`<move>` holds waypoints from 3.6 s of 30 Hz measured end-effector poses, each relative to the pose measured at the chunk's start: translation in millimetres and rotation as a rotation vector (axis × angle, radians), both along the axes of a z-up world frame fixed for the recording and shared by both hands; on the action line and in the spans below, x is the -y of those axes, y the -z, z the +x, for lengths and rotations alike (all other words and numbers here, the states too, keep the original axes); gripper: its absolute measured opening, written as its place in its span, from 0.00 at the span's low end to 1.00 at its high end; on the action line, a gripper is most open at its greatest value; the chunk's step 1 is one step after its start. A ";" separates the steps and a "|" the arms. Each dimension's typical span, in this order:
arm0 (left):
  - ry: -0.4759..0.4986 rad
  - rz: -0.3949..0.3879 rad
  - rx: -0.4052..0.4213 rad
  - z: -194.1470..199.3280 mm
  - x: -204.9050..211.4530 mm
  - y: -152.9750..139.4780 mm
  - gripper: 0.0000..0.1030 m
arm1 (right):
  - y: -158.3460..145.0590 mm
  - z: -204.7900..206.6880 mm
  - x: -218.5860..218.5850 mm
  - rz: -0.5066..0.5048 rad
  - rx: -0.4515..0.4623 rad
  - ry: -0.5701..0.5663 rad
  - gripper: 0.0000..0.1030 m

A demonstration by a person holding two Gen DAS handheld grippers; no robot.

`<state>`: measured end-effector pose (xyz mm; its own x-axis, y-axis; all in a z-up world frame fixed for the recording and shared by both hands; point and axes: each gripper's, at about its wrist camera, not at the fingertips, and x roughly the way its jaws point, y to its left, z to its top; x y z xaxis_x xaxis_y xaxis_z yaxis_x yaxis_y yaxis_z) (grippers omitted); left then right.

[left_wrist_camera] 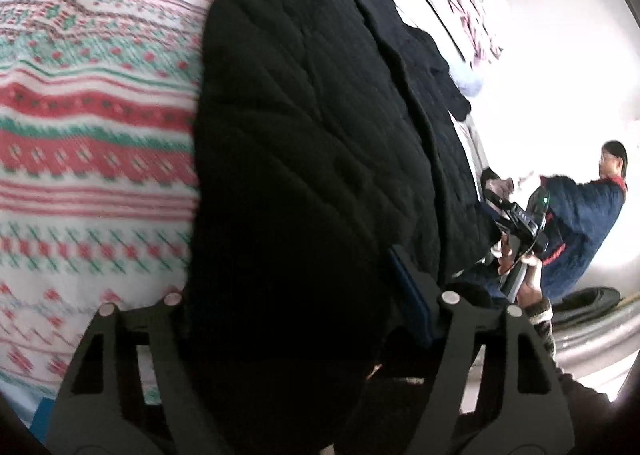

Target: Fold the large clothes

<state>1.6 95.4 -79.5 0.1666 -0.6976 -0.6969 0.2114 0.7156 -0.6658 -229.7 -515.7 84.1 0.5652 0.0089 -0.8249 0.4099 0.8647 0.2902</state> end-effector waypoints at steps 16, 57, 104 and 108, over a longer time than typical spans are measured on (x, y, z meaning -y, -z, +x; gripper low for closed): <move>0.065 -0.236 0.106 -21.4 43.7 -56.4 0.23 | 13.1 -15.1 -14.3 0.043 -0.069 -0.024 0.17; -0.644 0.217 0.303 189.2 -93.1 -62.6 0.84 | -43.5 335.3 -160.9 -0.095 -0.035 -0.238 0.65; -1.205 0.236 0.269 179.3 -250.7 -32.2 0.77 | 6.9 491.0 -190.5 -0.222 0.001 -0.192 0.57; -1.210 0.241 0.186 185.4 -260.4 -13.5 0.77 | -17.7 468.5 -192.3 -0.161 0.053 -0.239 0.64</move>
<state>187.0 355.8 -66.0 0.7219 0.1146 -0.6825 -0.5908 0.6156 -0.5215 238.8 -323.3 101.9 0.6054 0.0186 -0.7957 0.1767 0.9716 0.1571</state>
